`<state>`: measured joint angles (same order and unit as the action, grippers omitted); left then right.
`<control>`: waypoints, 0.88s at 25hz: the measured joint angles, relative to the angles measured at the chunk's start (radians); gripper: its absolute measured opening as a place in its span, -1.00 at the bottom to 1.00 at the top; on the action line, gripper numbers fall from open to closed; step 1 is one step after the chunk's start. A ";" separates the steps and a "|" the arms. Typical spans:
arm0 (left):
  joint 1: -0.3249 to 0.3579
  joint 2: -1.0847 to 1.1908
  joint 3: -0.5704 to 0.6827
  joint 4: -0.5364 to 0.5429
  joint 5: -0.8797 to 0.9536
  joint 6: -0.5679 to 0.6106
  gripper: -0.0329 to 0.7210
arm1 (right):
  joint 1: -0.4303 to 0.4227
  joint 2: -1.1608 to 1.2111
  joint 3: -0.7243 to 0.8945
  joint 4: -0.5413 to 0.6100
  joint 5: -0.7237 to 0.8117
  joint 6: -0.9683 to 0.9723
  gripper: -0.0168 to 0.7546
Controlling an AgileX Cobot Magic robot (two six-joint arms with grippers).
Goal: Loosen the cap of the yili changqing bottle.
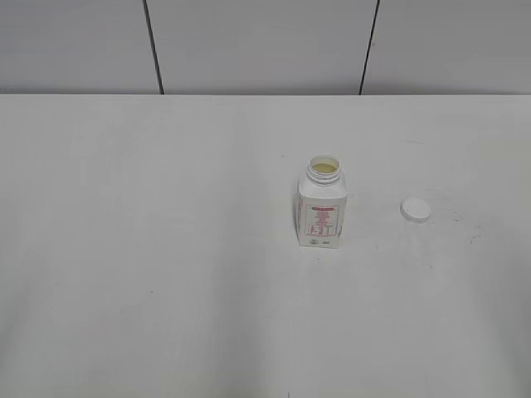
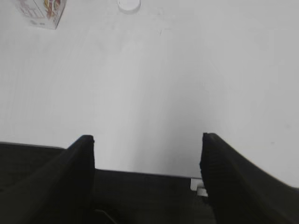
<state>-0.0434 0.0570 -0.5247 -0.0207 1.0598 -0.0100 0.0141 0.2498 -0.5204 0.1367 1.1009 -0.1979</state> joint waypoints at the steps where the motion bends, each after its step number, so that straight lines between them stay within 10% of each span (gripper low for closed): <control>1: 0.000 -0.021 0.000 0.000 0.000 0.000 0.36 | 0.000 -0.033 0.000 -0.002 0.000 0.000 0.48; 22: 0.000 -0.065 0.001 -0.006 0.001 -0.017 0.36 | 0.000 -0.258 0.005 -0.015 -0.001 0.007 0.48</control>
<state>-0.0434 -0.0075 -0.5240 -0.0269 1.0608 -0.0267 0.0141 -0.0079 -0.5151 0.1214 1.0996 -0.1911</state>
